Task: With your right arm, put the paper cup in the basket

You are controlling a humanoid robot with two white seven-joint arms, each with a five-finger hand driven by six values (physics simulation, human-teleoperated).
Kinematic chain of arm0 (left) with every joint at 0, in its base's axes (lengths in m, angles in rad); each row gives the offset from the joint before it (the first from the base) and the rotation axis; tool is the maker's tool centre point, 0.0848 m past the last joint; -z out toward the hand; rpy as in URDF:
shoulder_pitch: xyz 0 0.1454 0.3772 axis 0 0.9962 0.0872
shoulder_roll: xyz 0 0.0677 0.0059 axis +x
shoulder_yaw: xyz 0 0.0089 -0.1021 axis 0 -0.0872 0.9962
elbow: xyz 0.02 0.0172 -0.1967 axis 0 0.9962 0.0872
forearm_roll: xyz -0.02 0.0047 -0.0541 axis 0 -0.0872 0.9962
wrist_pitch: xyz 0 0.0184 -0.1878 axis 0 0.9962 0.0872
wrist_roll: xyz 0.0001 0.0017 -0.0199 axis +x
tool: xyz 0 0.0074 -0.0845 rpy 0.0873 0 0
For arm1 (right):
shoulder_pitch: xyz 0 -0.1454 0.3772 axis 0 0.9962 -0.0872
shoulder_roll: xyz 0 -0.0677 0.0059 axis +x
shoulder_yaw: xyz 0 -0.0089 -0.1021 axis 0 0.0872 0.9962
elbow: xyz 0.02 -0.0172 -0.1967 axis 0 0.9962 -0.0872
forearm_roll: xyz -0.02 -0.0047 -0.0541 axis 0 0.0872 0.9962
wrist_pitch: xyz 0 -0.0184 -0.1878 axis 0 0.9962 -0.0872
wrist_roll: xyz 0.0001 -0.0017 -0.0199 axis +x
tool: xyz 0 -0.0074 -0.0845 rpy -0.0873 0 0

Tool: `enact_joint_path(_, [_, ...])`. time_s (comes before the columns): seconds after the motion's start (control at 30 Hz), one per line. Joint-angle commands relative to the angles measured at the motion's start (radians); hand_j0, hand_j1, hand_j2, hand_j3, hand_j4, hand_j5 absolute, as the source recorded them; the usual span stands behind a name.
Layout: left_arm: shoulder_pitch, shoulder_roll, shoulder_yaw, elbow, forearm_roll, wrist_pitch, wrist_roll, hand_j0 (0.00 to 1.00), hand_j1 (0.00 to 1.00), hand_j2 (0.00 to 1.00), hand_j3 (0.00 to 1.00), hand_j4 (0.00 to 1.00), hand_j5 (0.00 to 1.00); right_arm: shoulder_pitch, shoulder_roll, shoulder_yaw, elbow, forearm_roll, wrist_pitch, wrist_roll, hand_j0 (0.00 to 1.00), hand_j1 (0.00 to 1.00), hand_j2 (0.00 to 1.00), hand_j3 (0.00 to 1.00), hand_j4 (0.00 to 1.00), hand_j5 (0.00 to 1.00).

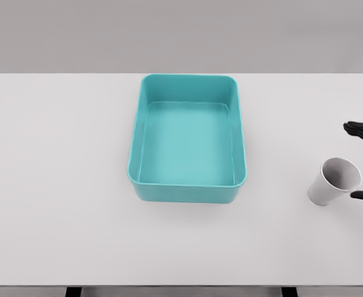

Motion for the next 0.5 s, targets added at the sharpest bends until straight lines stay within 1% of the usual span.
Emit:
enact_joint_path(0.0, [0.000,0.000,0.000,0.000,0.000,0.001,0.000,1.00,1.00,1.00,1.00,1.00,1.00,0.000,0.000,0.013,0.024,-0.005,0.005,0.000,1.00,1.00,1.00,1.00,1.00,1.00])
enact_joint_path(0.1, [0.000,0.000,0.000,0.000,0.000,-0.001,0.000,1.00,1.00,1.00,1.00,1.00,1.00,-0.002,0.003,0.022,0.043,-0.005,0.025,0.000,1.00,1.00,1.00,1.00,1.00,1.00])
enact_joint_path(0.17, [0.000,0.000,0.000,0.000,0.000,-0.001,0.000,1.00,1.00,1.00,1.00,1.00,1.00,-0.002,0.005,0.019,0.041,-0.003,0.063,0.000,1.00,1.00,1.00,1.00,1.00,1.00])
enact_joint_path(0.47, [0.000,0.000,0.000,0.000,0.000,0.001,0.000,1.00,1.00,1.00,1.00,1.00,1.00,-0.011,0.008,0.012,0.040,0.021,0.186,0.000,1.00,1.00,1.00,1.00,1.00,1.00])
